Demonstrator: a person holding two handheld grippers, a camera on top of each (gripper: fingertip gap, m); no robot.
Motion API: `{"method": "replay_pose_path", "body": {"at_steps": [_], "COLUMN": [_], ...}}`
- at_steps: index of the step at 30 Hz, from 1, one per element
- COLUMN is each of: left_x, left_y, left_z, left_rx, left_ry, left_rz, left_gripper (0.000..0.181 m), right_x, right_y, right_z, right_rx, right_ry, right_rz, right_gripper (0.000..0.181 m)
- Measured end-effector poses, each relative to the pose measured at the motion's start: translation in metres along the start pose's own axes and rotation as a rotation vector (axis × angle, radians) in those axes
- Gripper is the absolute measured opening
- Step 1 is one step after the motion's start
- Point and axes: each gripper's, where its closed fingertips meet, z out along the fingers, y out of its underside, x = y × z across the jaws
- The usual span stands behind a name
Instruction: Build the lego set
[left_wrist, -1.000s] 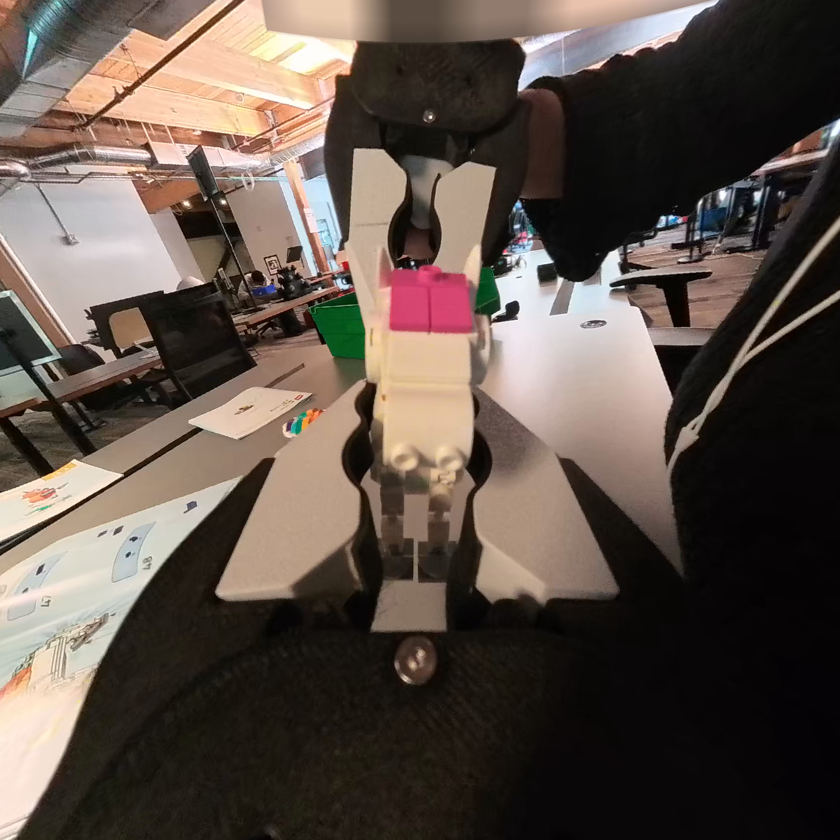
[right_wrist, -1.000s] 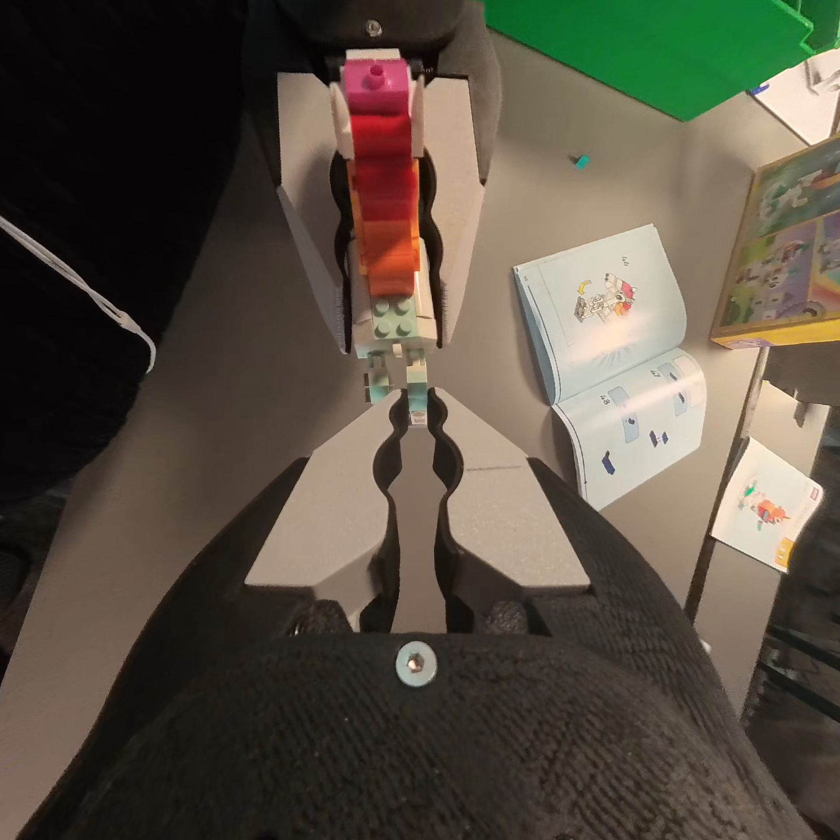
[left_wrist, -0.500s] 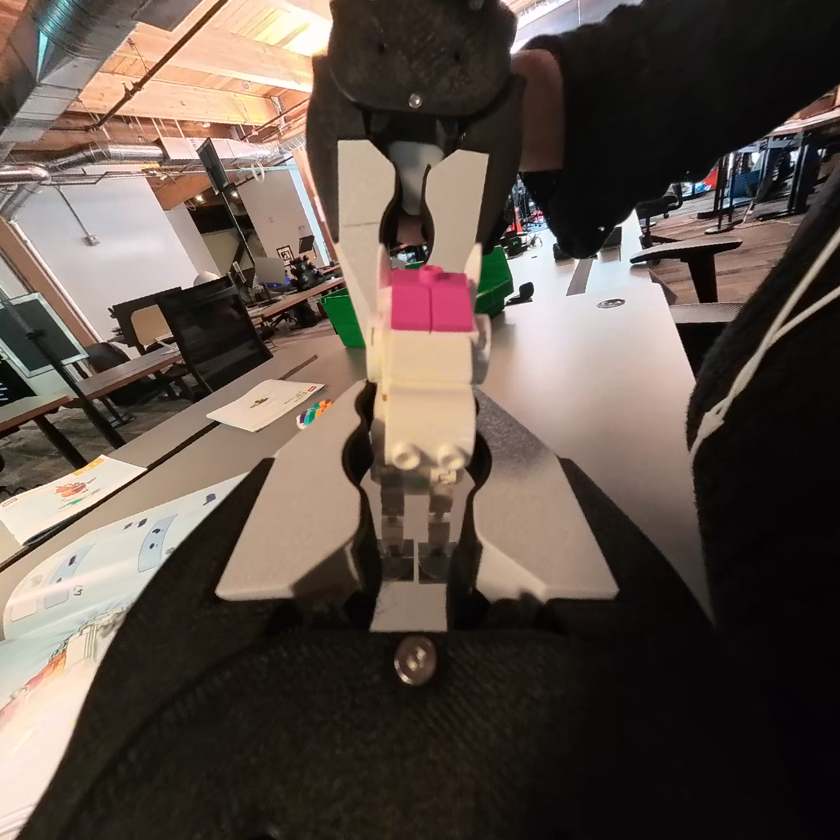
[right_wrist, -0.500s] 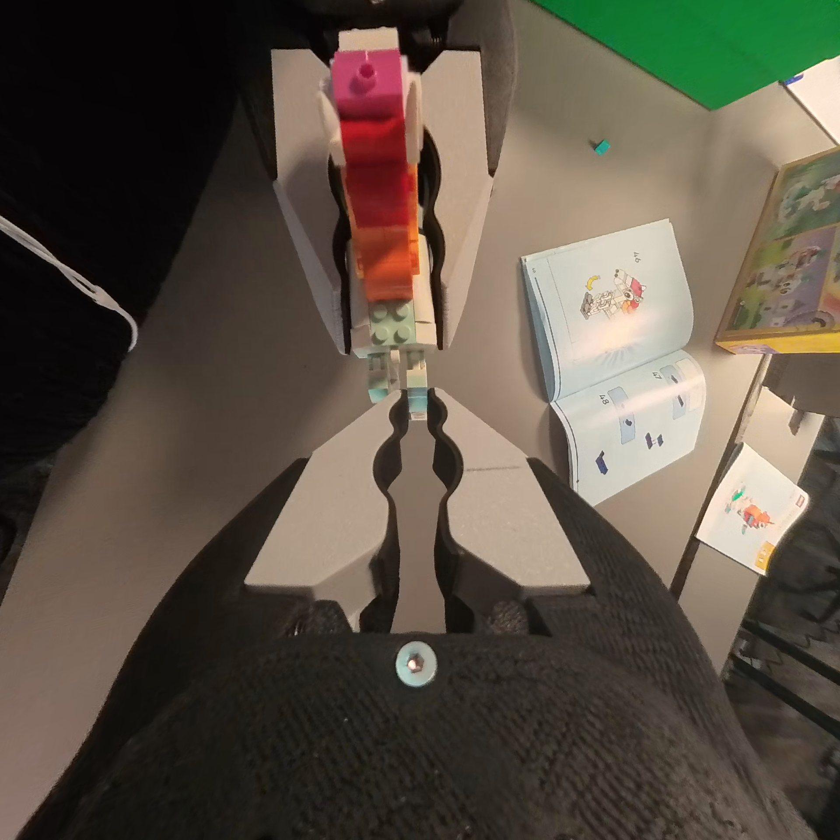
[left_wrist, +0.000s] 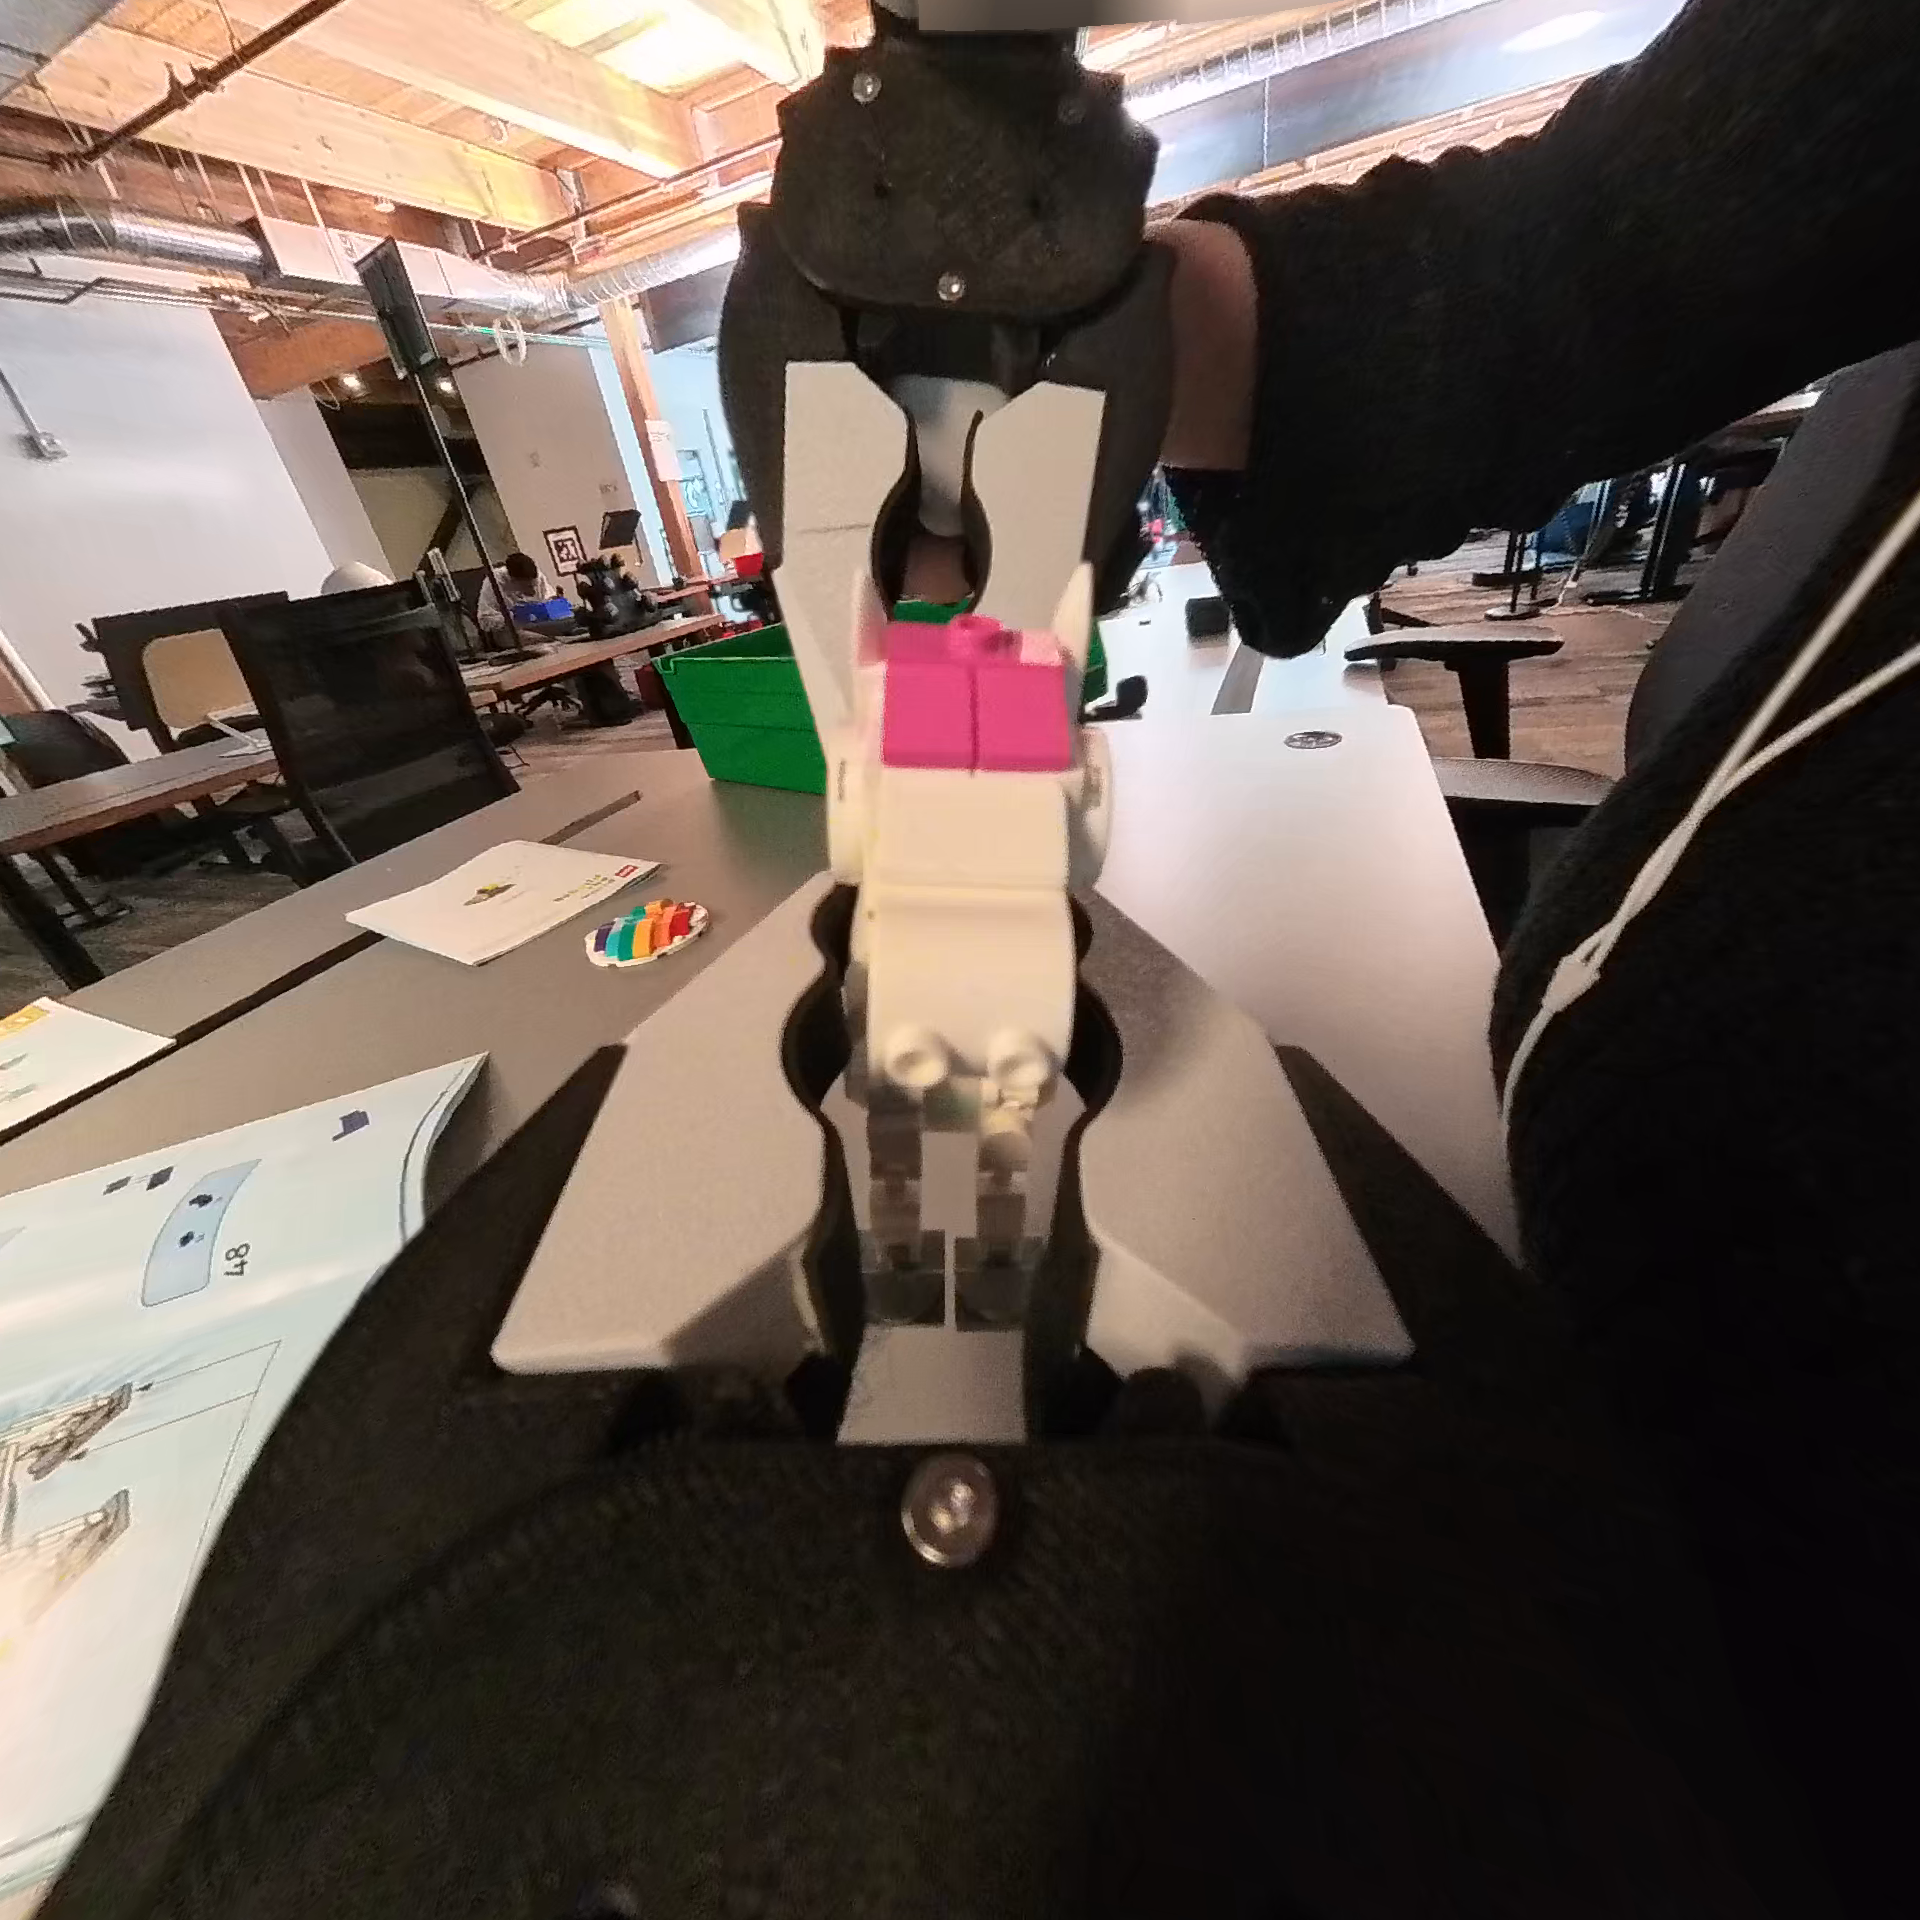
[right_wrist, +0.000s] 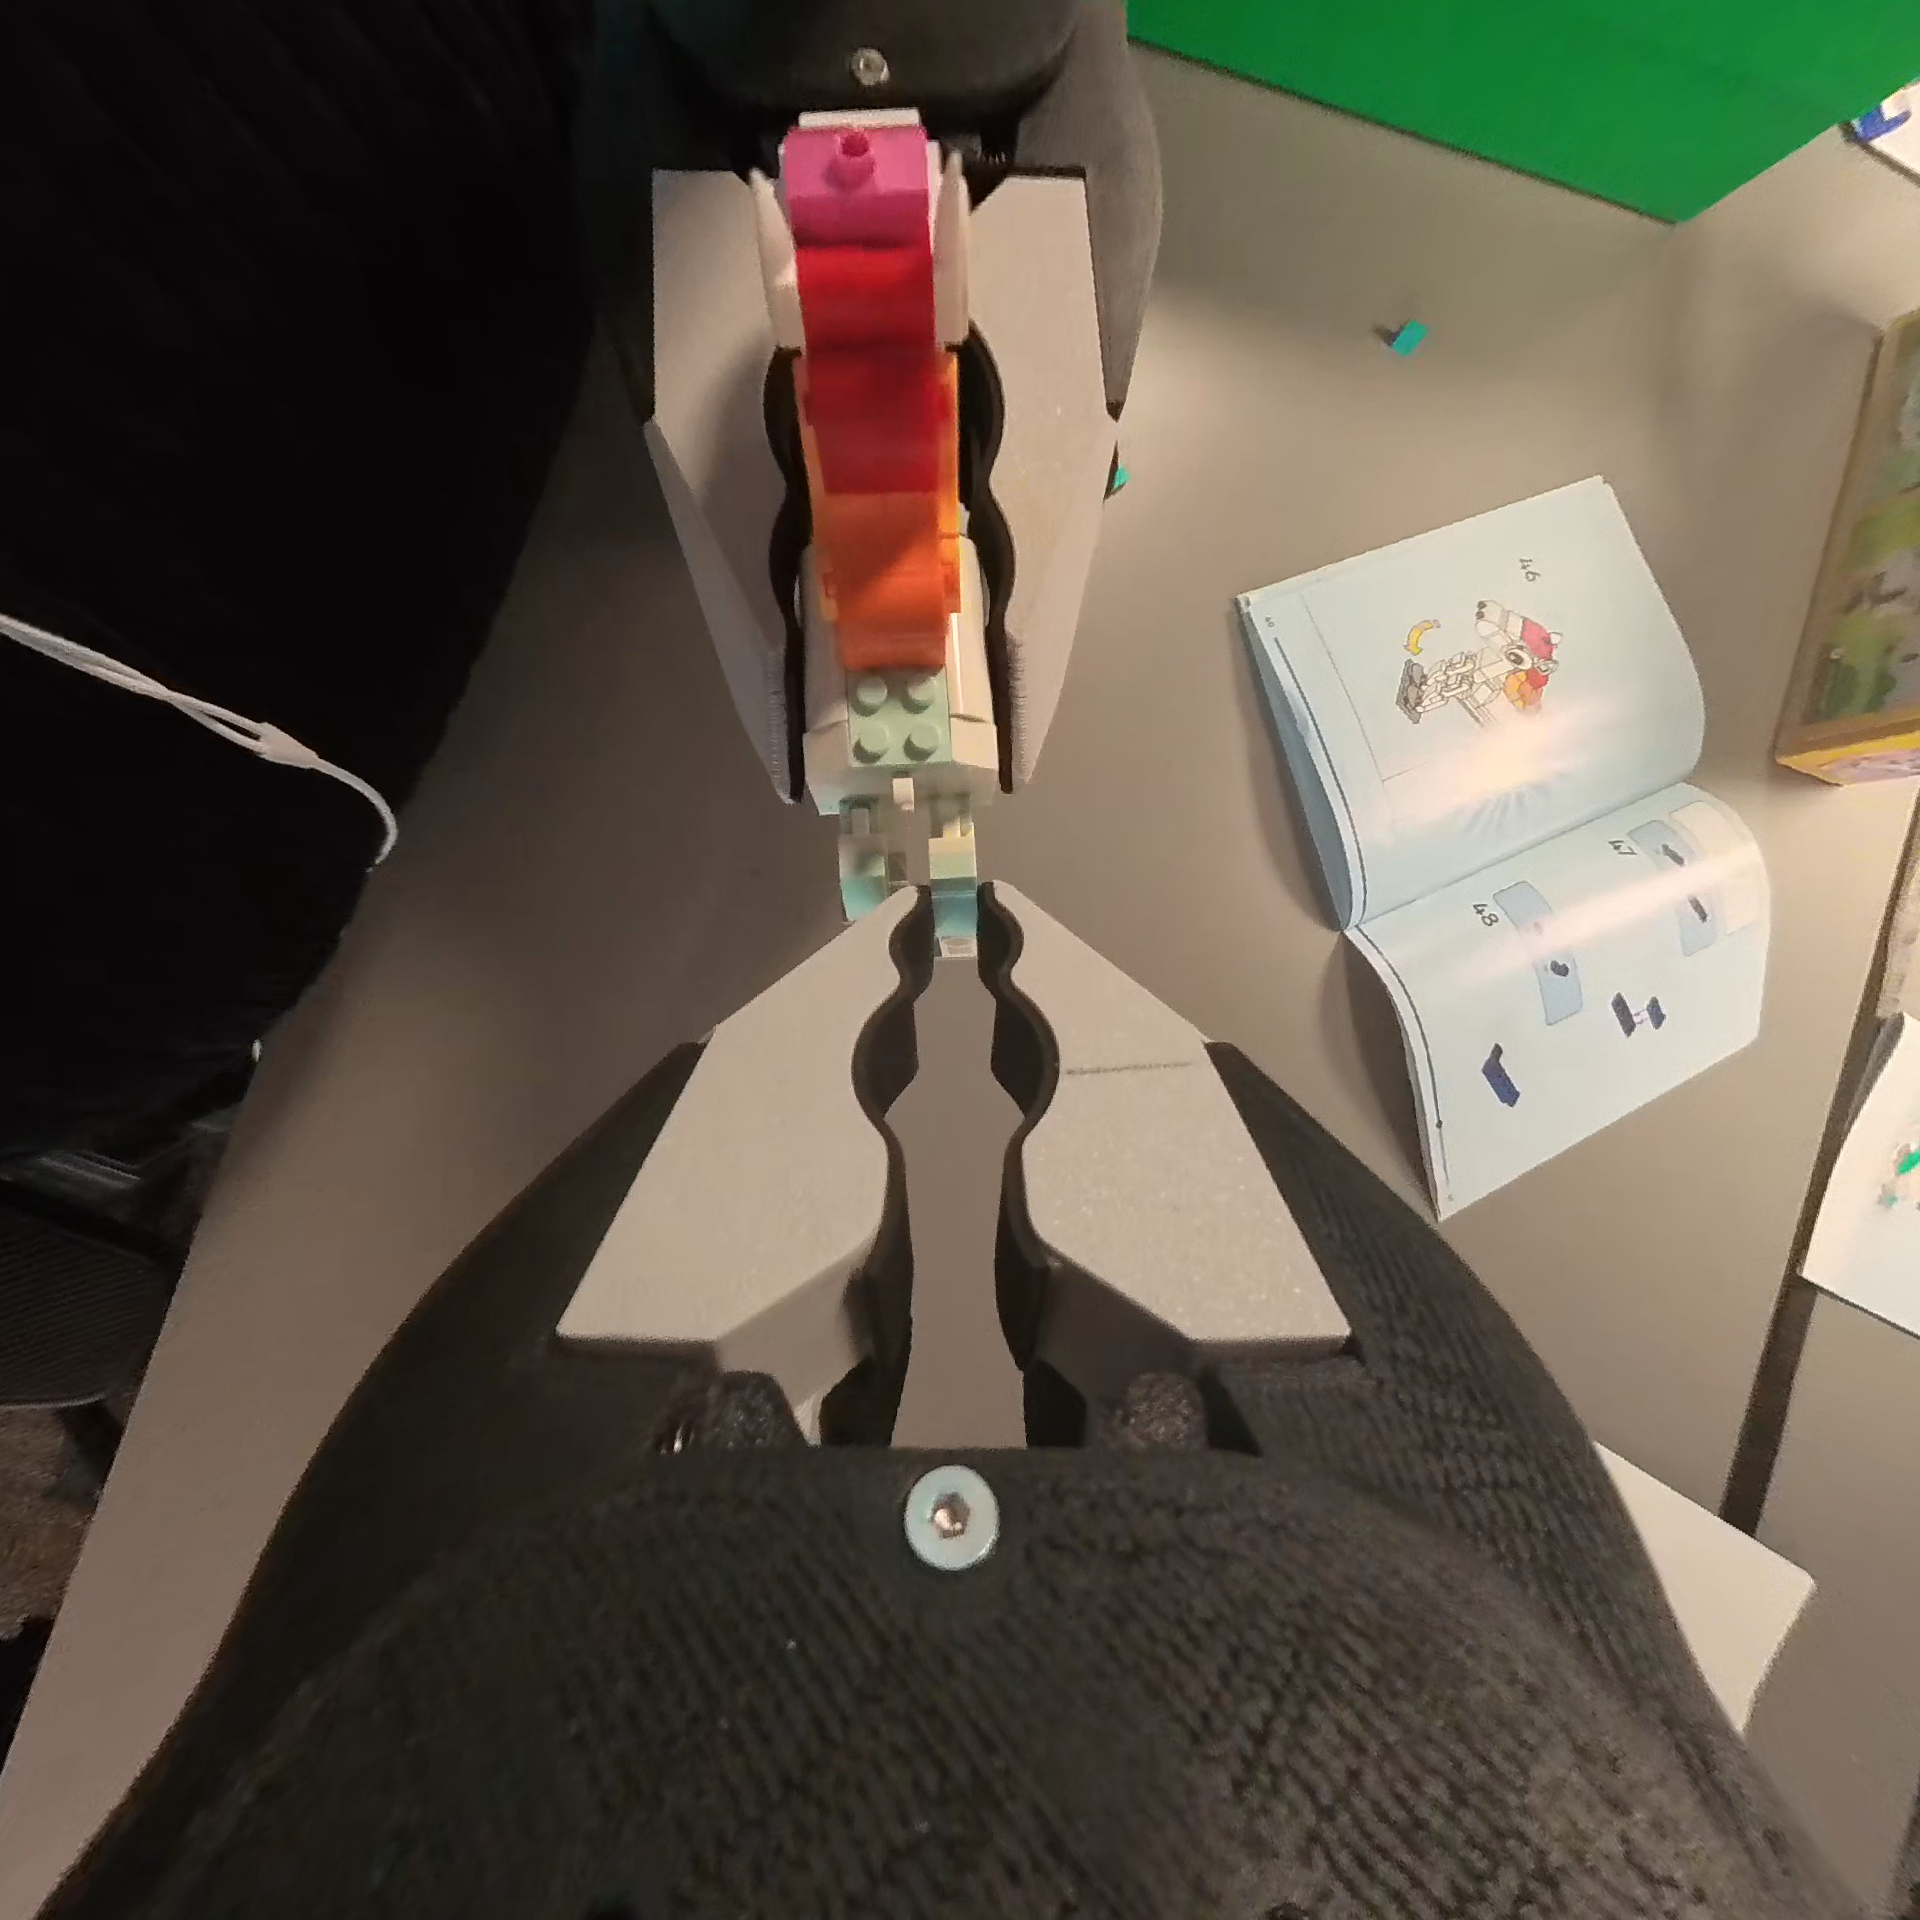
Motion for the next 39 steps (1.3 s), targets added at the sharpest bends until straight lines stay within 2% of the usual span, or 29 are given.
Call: {"method": "replay_pose_path", "body": {"at_steps": [7,15,23,30,32,35,39], "left_x": [-0.003,-0.005,-0.006,-0.005,-0.005,-0.006,-0.02], "left_y": [-0.01,-0.035,-0.041,-0.041,-0.042,-0.042,-0.045], "left_z": [-0.004,-0.015,-0.018,-0.018,-0.018,-0.019,-0.027], "left_rx": [0.073,0.251,0.295,0.3,0.302,0.309,0.334], "left_ry": [0.03,0.123,0.152,0.166,0.169,0.164,0.099], "left_rz": [-0.104,-0.292,-0.341,-0.36,-0.357,-0.361,-0.366], "left_gripper": [0.037,0.037,0.037,0.037,0.037,0.037,0.037], "right_x": [0.003,0.006,0.007,0.01,0.01,0.006,0.023], "right_y": [-0.008,-0.031,-0.039,-0.045,-0.047,-0.047,-0.024], "right_z": [-0.006,-0.019,-0.021,-0.028,-0.03,-0.029,-0.026], "right_rx": [0.088,0.33,0.446,0.52,0.531,0.526,0.478], "right_ry": [-0.021,-0.083,-0.081,-0.052,-0.027,-0.032,0.056], "right_rz": [0.067,0.247,0.296,0.293,0.258,0.243,0.294], "right_gripper": [0.006,0.006,0.006,0.007,0.0,0.0,0.001]}}
